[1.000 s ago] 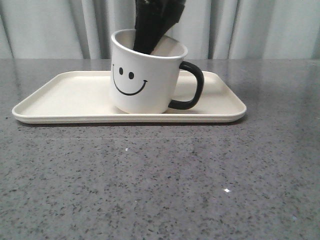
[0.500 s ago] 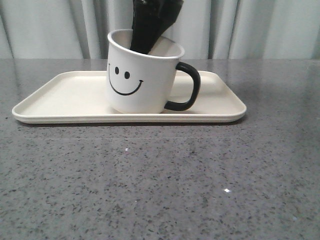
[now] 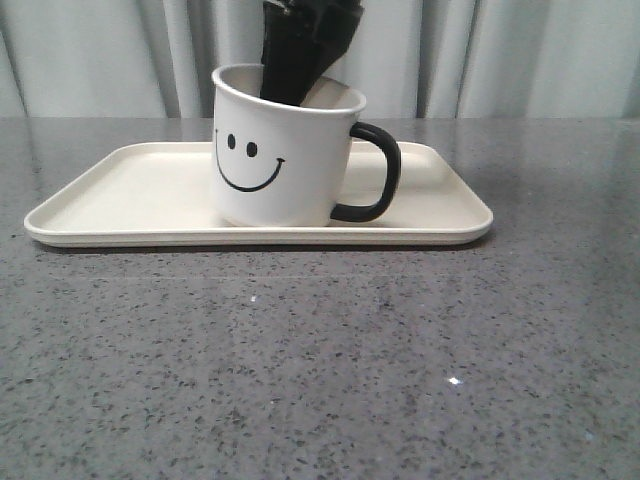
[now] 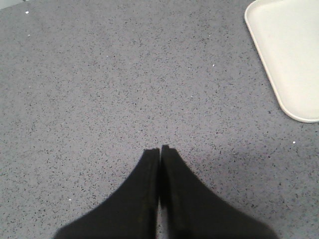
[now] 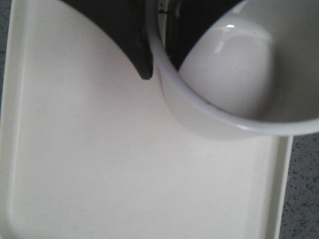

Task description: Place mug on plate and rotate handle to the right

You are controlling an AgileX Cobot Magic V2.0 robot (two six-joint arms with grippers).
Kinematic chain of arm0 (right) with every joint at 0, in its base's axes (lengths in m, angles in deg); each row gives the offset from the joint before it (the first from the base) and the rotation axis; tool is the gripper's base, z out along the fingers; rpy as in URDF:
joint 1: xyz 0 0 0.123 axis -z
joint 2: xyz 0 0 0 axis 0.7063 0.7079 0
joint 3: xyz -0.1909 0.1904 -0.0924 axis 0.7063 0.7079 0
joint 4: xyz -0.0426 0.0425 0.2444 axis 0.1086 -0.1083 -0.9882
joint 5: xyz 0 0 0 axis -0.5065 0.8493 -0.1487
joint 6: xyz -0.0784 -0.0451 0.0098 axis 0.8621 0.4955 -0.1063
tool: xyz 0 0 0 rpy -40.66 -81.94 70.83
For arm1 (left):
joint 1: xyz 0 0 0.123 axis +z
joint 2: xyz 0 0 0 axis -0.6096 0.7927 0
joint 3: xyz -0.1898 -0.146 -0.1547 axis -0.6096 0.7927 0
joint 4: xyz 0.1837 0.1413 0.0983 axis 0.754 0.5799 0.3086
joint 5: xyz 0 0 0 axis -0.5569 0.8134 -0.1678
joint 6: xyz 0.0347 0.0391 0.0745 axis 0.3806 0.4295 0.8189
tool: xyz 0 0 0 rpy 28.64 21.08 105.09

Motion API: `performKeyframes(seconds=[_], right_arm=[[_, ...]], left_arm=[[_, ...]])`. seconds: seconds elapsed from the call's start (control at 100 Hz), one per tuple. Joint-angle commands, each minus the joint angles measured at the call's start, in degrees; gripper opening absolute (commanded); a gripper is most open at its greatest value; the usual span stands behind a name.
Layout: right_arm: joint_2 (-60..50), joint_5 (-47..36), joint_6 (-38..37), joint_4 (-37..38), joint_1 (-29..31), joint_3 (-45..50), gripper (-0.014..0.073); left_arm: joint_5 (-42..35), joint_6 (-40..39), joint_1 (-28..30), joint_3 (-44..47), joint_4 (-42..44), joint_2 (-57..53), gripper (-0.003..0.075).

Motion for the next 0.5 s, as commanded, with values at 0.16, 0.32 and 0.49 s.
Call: performKeyframes(seconds=[0.16,0.32,0.49], right_arm=[[-3.2,5.4,0.3,-3.4,0.0,-1.2,0.0113],[-3.2,5.3,0.3,-3.7,0.0,-1.2,0.0144],[-3.2,5.3,0.3,-4.7,0.0,-1.2,0.0144]], left_arm=[[-3.0,-0.6,0.2,-1.3,0.5,0.0,-0.002],[-3.0,-0.6,0.2,-1.3,0.5,0.0,-0.002],[-3.0,-0.6,0.2,-1.3,0.5,0.0,-0.002]])
